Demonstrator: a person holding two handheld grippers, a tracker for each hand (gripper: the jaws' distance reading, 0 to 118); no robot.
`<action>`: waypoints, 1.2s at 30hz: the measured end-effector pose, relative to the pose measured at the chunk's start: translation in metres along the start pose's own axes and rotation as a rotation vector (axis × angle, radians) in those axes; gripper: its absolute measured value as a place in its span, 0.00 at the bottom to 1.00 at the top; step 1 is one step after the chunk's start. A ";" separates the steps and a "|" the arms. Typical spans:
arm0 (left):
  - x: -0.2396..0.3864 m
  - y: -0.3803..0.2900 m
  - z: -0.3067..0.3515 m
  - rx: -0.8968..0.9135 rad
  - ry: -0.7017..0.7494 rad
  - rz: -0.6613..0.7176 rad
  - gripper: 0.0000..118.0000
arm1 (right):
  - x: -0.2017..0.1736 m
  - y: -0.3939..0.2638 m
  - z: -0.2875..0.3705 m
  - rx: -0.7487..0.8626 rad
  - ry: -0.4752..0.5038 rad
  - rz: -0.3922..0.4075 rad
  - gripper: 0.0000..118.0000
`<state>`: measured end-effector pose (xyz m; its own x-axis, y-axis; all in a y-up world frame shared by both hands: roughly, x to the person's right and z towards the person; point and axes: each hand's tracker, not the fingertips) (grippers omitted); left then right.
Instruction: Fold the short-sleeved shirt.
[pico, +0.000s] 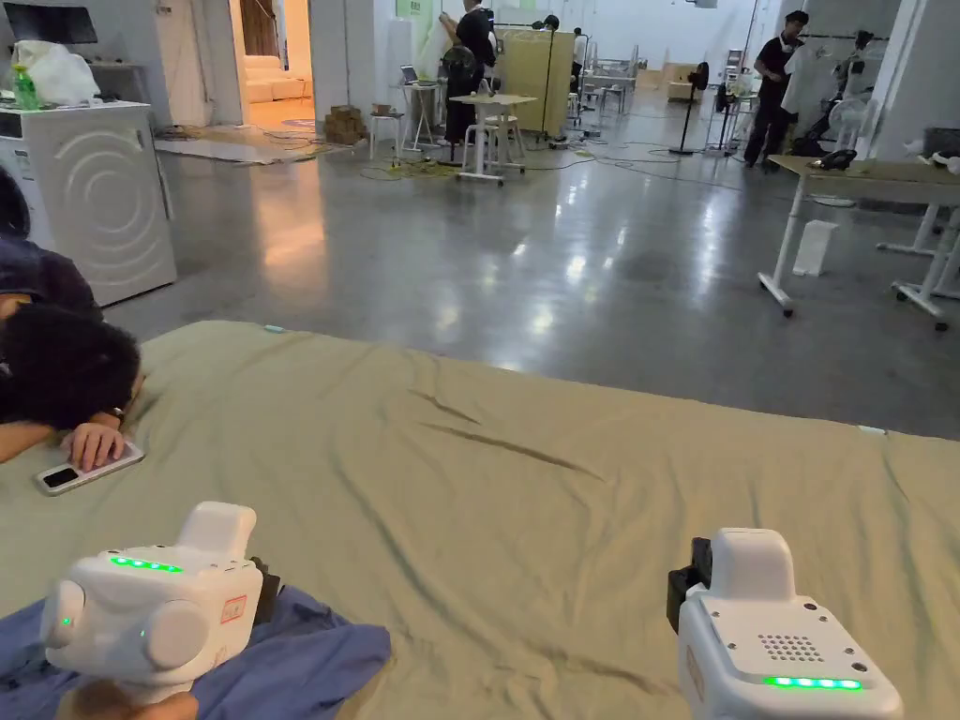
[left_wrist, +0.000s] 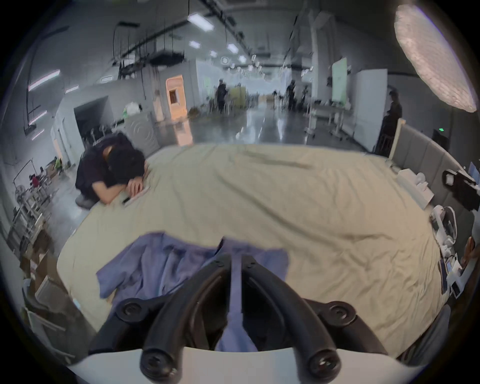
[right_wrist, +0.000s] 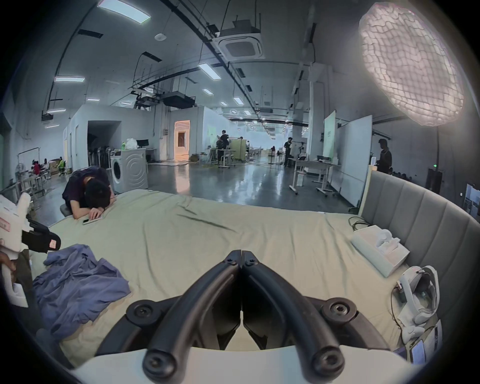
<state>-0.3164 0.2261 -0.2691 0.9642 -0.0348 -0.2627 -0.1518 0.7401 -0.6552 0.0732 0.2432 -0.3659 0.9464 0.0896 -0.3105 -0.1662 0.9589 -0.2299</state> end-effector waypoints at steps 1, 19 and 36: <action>-0.017 -0.003 -0.012 -0.047 0.000 0.006 0.22 | -0.004 -0.002 -0.002 -0.005 0.002 0.007 0.00; -0.090 -0.102 -0.091 -0.519 0.085 0.176 0.58 | -0.033 -0.033 -0.025 -0.144 0.038 0.058 0.00; -0.073 -0.090 -0.061 -0.153 0.033 0.188 0.03 | -0.023 -0.041 -0.020 -0.163 0.016 0.046 0.00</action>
<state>-0.3864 0.1206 -0.2342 0.9088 0.0703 -0.4113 -0.3614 0.6256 -0.6914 0.0522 0.1969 -0.3677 0.9324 0.1268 -0.3386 -0.2533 0.8973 -0.3616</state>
